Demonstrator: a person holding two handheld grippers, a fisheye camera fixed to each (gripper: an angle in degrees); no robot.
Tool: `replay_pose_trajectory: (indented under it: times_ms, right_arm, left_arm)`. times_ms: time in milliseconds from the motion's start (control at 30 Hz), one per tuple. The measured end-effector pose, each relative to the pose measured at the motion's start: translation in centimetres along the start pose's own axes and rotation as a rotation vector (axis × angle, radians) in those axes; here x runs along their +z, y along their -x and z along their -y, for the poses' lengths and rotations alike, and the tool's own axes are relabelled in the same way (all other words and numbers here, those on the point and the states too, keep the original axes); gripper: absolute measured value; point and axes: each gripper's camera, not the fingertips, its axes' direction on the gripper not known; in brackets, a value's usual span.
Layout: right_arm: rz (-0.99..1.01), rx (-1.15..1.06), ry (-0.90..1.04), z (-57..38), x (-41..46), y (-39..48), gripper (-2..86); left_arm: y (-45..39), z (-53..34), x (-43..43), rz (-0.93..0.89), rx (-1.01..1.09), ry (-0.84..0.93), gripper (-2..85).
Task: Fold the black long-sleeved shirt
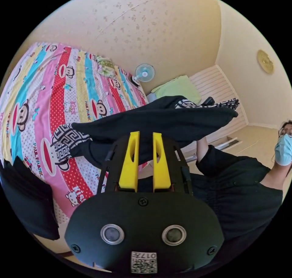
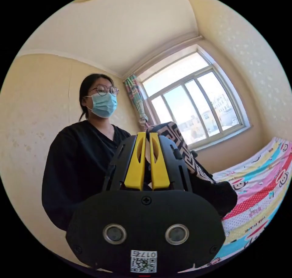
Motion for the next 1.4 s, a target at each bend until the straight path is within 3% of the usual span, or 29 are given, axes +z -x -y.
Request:
replay_pose_trajectory:
  times_ms: [100, 433, 700, 767, 867, 967, 1167, 1300, 1400]
  right_arm:
    - [0.115, -0.143, -0.079, 2.3, -1.6, 3.2, 2.0]
    - [0.466, -0.328, -0.379, 5.2, -2.8, 10.1, 1.6]
    - [0.489, -0.346, -0.395, 8.0, -2.7, 15.0, 1.7]
    - [0.479, -0.358, -0.391, 8.2, -2.7, 16.0, 1.8]
    - [0.466, -0.344, -0.381, 8.2, -3.1, 17.1, 1.8]
    - [0.366, -0.271, -0.366, 8.0, -4.5, 18.8, 1.8]
    - [-0.298, 0.041, -0.224, 6.6, -7.6, 23.1, 1.8]
    - [-0.562, 0.333, -0.091, 4.6, -9.2, 22.6, 1.9]
    - [-0.574, 0.304, -0.086, 3.1, -8.1, 22.5, 1.9]
  left_arm:
    - [-2.7, -1.6, 0.4, -0.041, 0.041, -0.012, 8.2]
    - [-10.0, -6.3, 9.7, -0.2, 0.135, 0.103, 12.1]
    - [-19.6, -7.5, 10.3, -0.147, 0.384, -0.018, 15.5]
    - [-20.9, -6.9, 11.7, -0.152, 0.401, 0.017, 14.5]
    - [-21.7, -7.1, 12.1, -0.254, 0.453, 0.014, 2.7]
    - [-21.0, -8.1, 8.5, -0.214, 0.4, -0.168, -0.4]
    - [-20.8, -9.7, -1.2, -0.099, 0.36, -0.494, -0.9]
    - [-21.7, -9.3, -3.6, 0.02, 0.361, -0.51, -1.0]
    - [-22.2, -9.7, -4.4, 0.013, 0.373, -0.495, -1.0]
